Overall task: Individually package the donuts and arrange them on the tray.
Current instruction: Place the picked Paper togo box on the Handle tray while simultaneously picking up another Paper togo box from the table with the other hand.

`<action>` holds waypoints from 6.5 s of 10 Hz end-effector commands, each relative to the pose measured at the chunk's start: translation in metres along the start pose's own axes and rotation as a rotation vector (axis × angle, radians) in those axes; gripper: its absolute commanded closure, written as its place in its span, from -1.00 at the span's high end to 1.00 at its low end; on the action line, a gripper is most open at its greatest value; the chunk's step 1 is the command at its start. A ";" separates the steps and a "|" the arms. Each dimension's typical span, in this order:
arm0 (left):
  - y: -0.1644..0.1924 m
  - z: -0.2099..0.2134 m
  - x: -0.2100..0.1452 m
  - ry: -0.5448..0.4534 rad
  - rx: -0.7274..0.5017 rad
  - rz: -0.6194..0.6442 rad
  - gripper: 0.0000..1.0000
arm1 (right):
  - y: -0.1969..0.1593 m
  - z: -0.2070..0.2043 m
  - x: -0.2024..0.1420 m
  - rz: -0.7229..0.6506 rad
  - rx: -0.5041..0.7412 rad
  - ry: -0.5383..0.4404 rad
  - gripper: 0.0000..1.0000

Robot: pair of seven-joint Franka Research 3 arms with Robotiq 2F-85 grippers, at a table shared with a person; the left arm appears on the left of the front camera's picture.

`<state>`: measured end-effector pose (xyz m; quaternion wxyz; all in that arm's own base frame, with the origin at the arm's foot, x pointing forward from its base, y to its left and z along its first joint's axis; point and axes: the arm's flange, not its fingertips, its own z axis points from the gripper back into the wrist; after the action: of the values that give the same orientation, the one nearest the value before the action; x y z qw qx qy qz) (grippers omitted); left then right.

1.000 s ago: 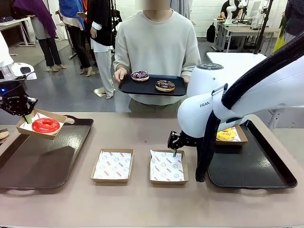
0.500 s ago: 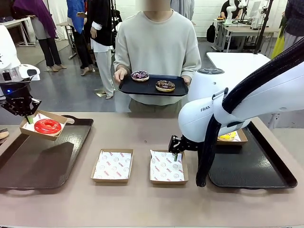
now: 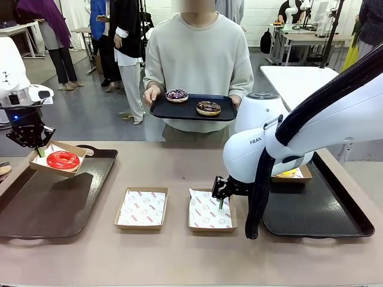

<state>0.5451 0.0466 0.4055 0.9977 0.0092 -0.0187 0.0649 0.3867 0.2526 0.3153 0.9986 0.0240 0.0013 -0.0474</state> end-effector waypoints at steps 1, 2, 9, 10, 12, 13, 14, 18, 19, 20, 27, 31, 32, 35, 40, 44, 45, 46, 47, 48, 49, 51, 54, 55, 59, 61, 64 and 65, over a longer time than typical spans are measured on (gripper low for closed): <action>0.000 -0.005 0.012 -0.011 -0.014 0.040 -0.96 | 0.009 -0.005 -0.002 -0.017 0.019 0.011 1.00; 0.001 -0.011 0.017 -0.004 -0.018 0.046 -0.96 | 0.010 -0.005 -0.002 -0.014 0.016 0.010 1.00; -0.001 -0.029 0.028 0.026 -0.029 0.037 -0.96 | 0.012 -0.005 0.003 -0.031 0.018 0.002 1.00; -0.002 -0.030 0.029 0.027 -0.028 0.038 -0.96 | 0.011 -0.005 0.004 -0.036 0.017 0.002 1.00; -0.003 -0.030 0.029 0.032 -0.037 0.041 -0.96 | 0.011 -0.005 0.003 -0.027 0.018 -0.002 1.00; -0.004 -0.031 0.030 0.041 -0.040 0.048 -0.96 | 0.011 -0.005 0.002 -0.021 0.018 -0.003 -0.18; -0.004 -0.032 0.031 0.041 -0.033 0.051 -0.96 | 0.011 -0.005 0.002 -0.021 0.017 -0.003 -0.18; -0.006 -0.034 0.032 0.048 -0.033 0.047 1.00 | 0.011 -0.006 0.002 -0.025 0.023 -0.006 -1.00; -0.006 -0.034 0.032 0.049 -0.035 0.044 1.00 | 0.011 -0.006 0.001 -0.024 0.023 -0.007 -1.00; -0.005 -0.034 0.032 0.050 -0.034 0.044 1.00 | 0.011 -0.006 0.002 -0.024 0.022 -0.008 -1.00; -0.001 -0.028 0.026 0.047 -0.062 0.039 1.00 | 0.012 -0.005 0.001 -0.037 0.006 -0.023 -1.00; 0.034 0.039 -0.039 0.042 -0.433 0.032 1.00 | 0.011 0.055 0.022 -0.011 0.037 -0.033 -1.00; 0.052 0.058 -0.058 0.035 -0.518 0.045 1.00 | 0.016 0.073 0.032 -0.008 0.038 -0.044 -1.00; 0.111 0.087 -0.111 -0.019 -0.804 0.042 1.00 | 0.027 0.121 0.077 -0.032 0.035 -0.046 -1.00; 0.198 0.075 -0.157 -0.006 -1.135 0.081 1.00 | 0.057 0.148 0.163 -0.043 -0.021 0.023 -1.00; 0.237 0.027 -0.165 0.034 -1.254 0.171 1.00 | 0.067 0.146 0.196 -0.030 -0.035 0.037 -1.00; 0.238 0.013 -0.162 0.046 -1.288 0.186 1.00 | 0.065 0.144 0.199 -0.033 -0.023 0.035 -1.00; 0.236 0.002 -0.161 0.025 -1.325 0.178 1.00 | 0.063 0.142 0.202 -0.036 -0.007 0.028 -1.00; 0.236 -0.006 -0.160 0.007 -1.350 0.179 1.00 | 0.060 0.140 0.204 -0.040 0.005 0.024 -1.00; 0.233 -0.011 -0.160 -0.009 -1.360 0.172 1.00 | 0.057 0.138 0.207 -0.033 0.019 0.028 -1.00; 0.230 -0.014 -0.159 -0.023 -1.356 0.149 1.00 | 0.060 0.141 0.200 -0.039 -0.009 0.032 -1.00; 0.231 -0.015 -0.161 0.031 -1.327 0.204 1.00 | 0.060 0.141 0.200 -0.039 -0.009 0.032 -1.00; 0.231 -0.015 -0.161 0.031 -1.327 0.204 1.00 | 0.060 0.141 0.200 -0.039 -0.009 0.032 -1.00; 0.231 -0.015 -0.161 0.031 -1.327 0.204 1.00 | 0.060 0.141 0.200 -0.039 -0.009 0.032 -1.00; 0.231 -0.015 -0.161 0.031 -1.327 0.204 1.00 | 0.060 0.141 0.200 -0.039 -0.009 0.032 -1.00; 0.231 -0.015 -0.161 0.031 -1.327 0.204 1.00 | 0.060 0.141 0.200 -0.039 -0.009 0.032 -1.00; 0.231 -0.015 -0.161 0.031 -1.327 0.204 1.00 | 0.060 0.141 0.200 -0.039 -0.009 0.032 -1.00; 0.231 -0.015 -0.161 0.031 -1.327 0.204 1.00 | 0.060 0.141 0.200 -0.039 -0.009 0.032 -1.00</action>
<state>0.3578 0.2536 0.3847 0.7800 -0.6109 -0.0460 0.1273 0.5910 0.2876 0.4567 0.9975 0.0201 0.0177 -0.0652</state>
